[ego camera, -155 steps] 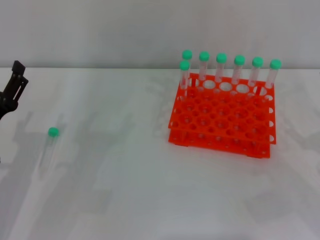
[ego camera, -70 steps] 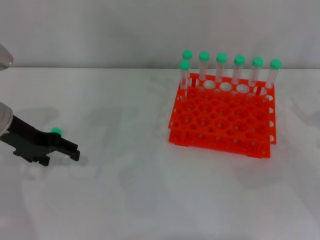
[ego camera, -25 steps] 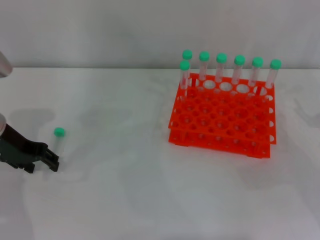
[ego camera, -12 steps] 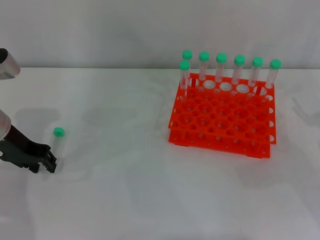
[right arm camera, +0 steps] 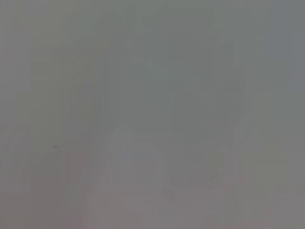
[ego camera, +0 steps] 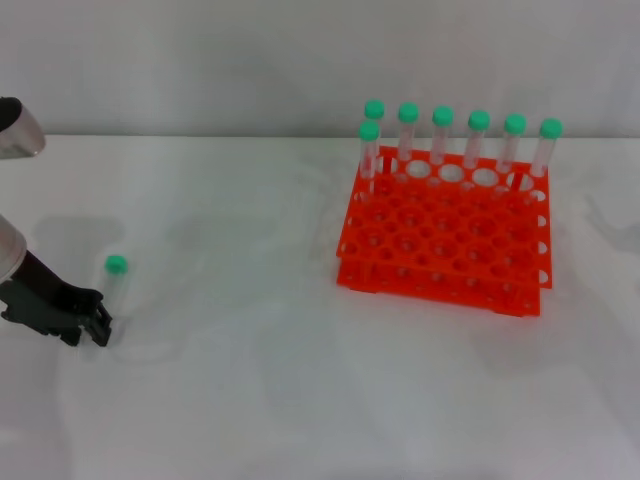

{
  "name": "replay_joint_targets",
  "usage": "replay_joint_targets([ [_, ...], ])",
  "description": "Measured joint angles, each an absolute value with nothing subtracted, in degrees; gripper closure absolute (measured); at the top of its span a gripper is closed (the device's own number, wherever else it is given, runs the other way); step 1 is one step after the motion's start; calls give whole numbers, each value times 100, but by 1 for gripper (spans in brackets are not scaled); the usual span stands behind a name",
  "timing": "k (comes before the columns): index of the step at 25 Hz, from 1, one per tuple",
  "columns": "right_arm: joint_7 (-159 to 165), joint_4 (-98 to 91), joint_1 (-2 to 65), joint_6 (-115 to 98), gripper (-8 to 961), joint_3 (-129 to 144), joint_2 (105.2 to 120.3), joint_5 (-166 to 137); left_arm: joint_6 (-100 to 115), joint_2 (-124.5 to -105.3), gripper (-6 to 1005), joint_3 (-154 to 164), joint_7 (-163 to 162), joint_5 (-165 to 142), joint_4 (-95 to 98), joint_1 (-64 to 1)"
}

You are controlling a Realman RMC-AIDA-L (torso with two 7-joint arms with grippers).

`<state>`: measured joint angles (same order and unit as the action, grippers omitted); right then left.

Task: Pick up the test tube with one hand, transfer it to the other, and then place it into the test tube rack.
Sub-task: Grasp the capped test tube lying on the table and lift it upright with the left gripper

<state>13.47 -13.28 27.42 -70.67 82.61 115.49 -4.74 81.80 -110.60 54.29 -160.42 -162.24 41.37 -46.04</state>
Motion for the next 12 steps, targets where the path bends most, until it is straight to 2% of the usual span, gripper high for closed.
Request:
replay_joint_targets([
  [12, 1362, -1311, 2742, -7063, 81, 8271, 11549, -475, 8098, -11068, 743, 5546, -16063, -16224, 4009, -4615],
])
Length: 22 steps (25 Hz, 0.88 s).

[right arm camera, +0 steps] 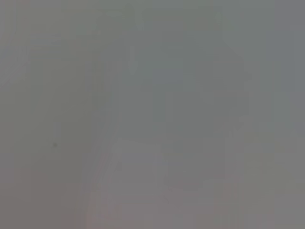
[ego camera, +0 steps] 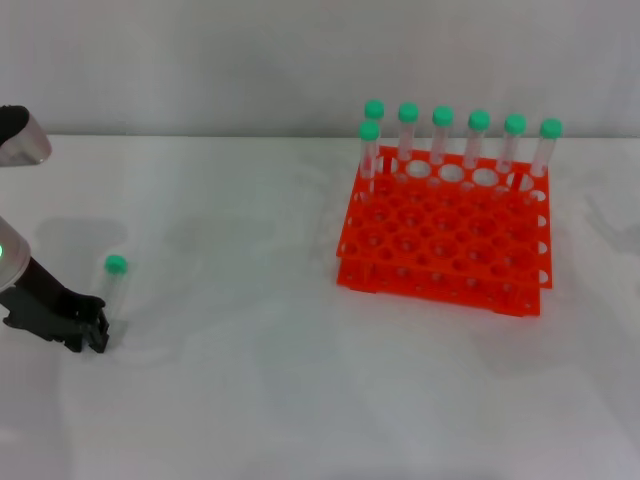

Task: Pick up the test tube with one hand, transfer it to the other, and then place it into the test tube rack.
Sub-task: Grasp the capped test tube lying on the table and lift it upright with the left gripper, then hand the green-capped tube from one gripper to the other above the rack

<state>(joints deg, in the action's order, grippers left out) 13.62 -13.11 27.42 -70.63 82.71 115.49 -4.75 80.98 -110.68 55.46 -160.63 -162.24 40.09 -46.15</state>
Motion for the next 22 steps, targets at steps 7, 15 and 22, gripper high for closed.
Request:
replay_joint_targets([
  [7, 1362, -1324, 2742, -7057, 80, 8286, 11549, -475, 7964, -11026, 800, 5539, -16065, -16224, 4023, -4640],
  [15, 1375, -1327, 2742, -7057, 81, 8299, 11549, -475, 7758, -11044, 814, 5510, -15975, -16215, 4077, -4658],
  [22, 1723, -1345, 2755, -7115, 81, 8342, 11521, -530, 7365, -11170, 818, 5153, -15218, -15527, 4486, -4600],
])
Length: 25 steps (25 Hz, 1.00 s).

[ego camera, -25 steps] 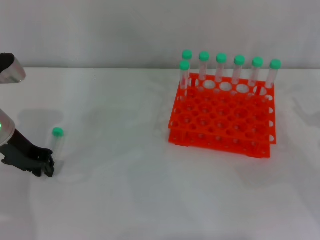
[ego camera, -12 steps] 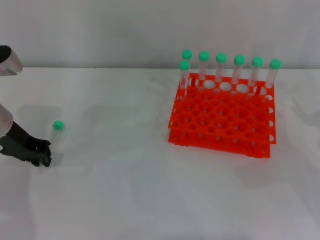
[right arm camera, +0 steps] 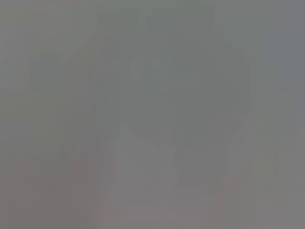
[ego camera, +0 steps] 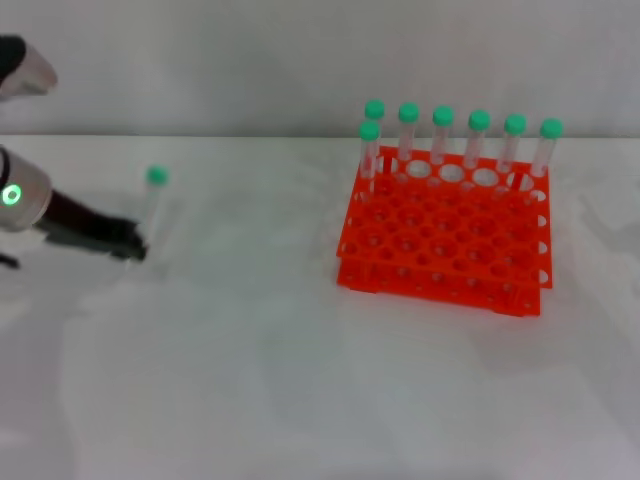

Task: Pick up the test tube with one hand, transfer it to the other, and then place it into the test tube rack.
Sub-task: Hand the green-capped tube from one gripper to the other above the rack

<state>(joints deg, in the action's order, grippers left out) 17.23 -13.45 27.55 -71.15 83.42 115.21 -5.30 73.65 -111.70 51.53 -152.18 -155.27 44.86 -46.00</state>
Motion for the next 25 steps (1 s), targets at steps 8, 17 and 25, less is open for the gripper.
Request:
replay_joint_targets([
  [8, 2451, -1674, 2550, -7458, 80, 8412, 11405, -989, 7293, -11348, 818, 4418, -12906, -13382, 4794, -4235],
  [17, 4189, -2381, 2530, -7636, 81, 8401, 10980, -2982, 8176, -11629, 817, 4439, -10430, -10826, 5453, -3190],
  [25, 6302, -2602, 3137, -8348, 84, 8387, 10724, -4607, 9485, -11879, 817, 4445, -8623, -10001, 5434, -2663],
])
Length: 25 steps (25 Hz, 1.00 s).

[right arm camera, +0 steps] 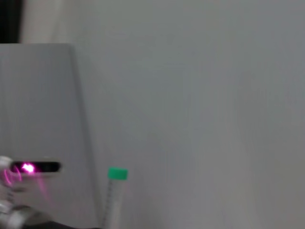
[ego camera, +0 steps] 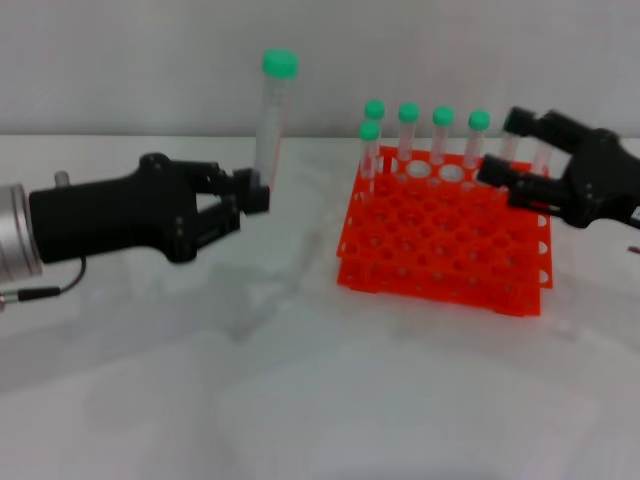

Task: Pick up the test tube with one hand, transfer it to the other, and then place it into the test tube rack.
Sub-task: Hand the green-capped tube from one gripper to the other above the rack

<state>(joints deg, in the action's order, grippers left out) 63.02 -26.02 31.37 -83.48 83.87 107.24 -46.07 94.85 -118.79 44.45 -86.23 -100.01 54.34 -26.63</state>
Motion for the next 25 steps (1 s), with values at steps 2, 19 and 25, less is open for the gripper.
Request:
replay_joint_targets([
  [2, 6583, -2602, 3262, -8564, 85, 8378, 10721, -4828, 9727, -11882, 817, 4452, -8361, -9905, 5319, -2632],
  [19, 6917, -2672, 3559, -9189, 91, 8465, 11135, -5358, 9543, -11900, 815, 5428, -8112, -9922, 5080, -2731],
  [25, 6919, -2673, 3674, -9115, 94, 8473, 11271, -5525, 9309, -11905, 809, 5762, -8108, -9923, 5065, -2805],
])
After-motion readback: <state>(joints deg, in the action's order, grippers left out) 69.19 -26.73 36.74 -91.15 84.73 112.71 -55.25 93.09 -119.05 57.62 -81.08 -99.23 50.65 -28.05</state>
